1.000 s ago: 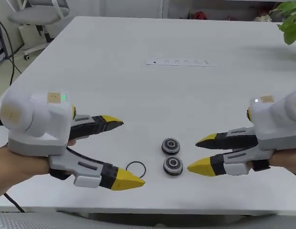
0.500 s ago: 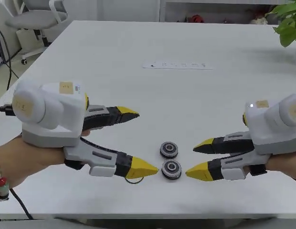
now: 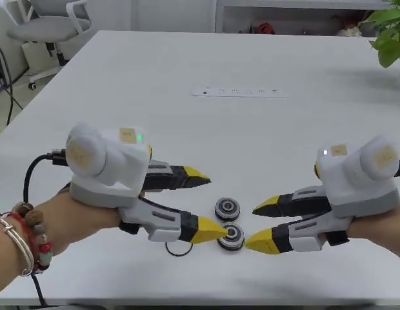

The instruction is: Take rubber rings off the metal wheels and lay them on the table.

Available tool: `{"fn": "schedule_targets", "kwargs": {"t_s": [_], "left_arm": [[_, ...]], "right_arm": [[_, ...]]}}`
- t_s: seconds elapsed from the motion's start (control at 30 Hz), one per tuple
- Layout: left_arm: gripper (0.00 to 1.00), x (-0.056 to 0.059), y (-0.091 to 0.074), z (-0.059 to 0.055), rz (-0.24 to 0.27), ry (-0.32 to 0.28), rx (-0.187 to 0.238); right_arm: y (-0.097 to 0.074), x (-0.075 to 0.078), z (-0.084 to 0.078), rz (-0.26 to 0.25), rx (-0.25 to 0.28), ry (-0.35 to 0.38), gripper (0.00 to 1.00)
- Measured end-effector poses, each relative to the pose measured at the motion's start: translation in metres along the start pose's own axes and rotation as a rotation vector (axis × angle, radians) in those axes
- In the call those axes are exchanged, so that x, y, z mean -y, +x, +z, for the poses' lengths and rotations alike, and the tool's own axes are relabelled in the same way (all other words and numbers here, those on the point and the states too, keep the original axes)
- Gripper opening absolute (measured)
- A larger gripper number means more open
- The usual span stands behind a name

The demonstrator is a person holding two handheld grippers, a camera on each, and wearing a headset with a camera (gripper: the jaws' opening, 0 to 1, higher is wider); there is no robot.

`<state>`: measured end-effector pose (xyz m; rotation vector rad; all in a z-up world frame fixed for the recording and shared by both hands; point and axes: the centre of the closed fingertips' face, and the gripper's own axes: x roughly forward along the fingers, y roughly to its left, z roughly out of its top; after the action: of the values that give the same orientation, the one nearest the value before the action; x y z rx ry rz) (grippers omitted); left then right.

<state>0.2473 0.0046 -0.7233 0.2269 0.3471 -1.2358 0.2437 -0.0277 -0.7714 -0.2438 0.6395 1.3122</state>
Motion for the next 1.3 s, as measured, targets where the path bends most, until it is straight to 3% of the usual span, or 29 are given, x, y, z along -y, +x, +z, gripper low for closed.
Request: {"fn": "schedule_targets", "kwargs": {"t_s": [0.27, 0.47, 0.8, 1.0, 1.1, 1.3], "left_arm": [[0.47, -0.002, 0.007, -0.008, -0.001, -0.015, -0.003], [0.44, -0.001, 0.016, -0.015, -0.023, 0.001, -0.035], [0.38, 0.007, 0.036, -0.029, -0.078, 0.025, -0.088], [0.33, 0.003, 0.044, -0.042, -0.067, 0.011, -0.121], [0.31, 0.007, 0.046, -0.041, -0.077, -0.031, -0.092], [0.23, 0.004, 0.047, -0.045, -0.064, -0.012, -0.103]], "right_arm": [[0.010, -0.005, -0.014, 0.027, -0.040, 0.006, 0.37], [0.014, 0.005, -0.017, 0.016, -0.051, 0.007, 0.35], [0.022, 0.005, -0.023, 0.027, -0.070, 0.000, 0.31], [0.027, 0.003, -0.026, 0.031, -0.080, -0.003, 0.29], [0.030, 0.006, -0.024, 0.019, -0.064, -0.019, 0.28], [0.029, 0.005, -0.026, 0.014, -0.068, -0.020, 0.24]]}}
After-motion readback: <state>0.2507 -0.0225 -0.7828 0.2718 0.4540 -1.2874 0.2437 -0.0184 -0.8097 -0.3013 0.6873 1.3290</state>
